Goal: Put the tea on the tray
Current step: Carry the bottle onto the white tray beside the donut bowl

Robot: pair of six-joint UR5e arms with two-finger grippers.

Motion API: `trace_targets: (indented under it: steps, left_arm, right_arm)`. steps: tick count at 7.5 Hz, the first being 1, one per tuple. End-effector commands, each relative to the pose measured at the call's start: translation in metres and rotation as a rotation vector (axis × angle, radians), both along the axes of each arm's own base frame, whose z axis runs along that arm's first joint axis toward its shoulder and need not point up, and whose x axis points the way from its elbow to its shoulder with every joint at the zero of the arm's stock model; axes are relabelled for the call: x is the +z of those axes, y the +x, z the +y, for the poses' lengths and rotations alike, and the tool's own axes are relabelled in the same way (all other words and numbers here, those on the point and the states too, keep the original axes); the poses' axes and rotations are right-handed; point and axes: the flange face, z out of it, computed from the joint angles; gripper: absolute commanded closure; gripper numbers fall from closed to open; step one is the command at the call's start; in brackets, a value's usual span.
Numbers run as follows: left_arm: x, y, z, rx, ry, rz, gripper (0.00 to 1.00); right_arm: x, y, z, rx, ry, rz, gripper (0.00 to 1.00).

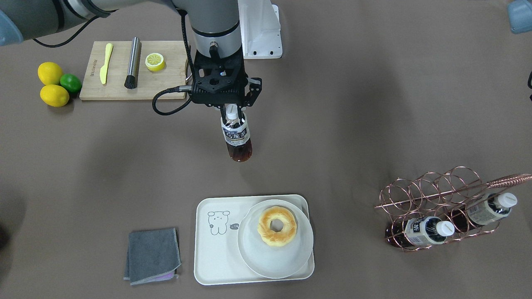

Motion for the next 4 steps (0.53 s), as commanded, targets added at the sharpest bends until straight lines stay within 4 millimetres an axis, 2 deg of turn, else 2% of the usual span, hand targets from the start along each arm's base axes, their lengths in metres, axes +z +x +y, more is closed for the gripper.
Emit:
trace_targets:
  steps: [1, 2, 3, 4]
  left_arm:
    - [-0.004, 0.000, -0.002, -0.001, 0.007, 0.002, 0.02]
    - [-0.005, 0.000, -0.002, -0.001, 0.010, 0.003, 0.02]
    - [-0.007, 0.000, -0.002, -0.002, 0.012, 0.004, 0.02]
    - [-0.008, 0.001, -0.003, -0.004, 0.014, 0.005, 0.02]
  right_arm:
    - [0.011, 0.038, -0.081, -0.009, -0.014, 0.034, 1.00]
    - [0.010, 0.042, -0.116, -0.001, -0.026, 0.060, 1.00]
    - [0.023, 0.045, -0.154, 0.013, -0.040, 0.067, 1.00]
    - [0.040, 0.037, -0.180, 0.022, -0.032, 0.059, 1.00]
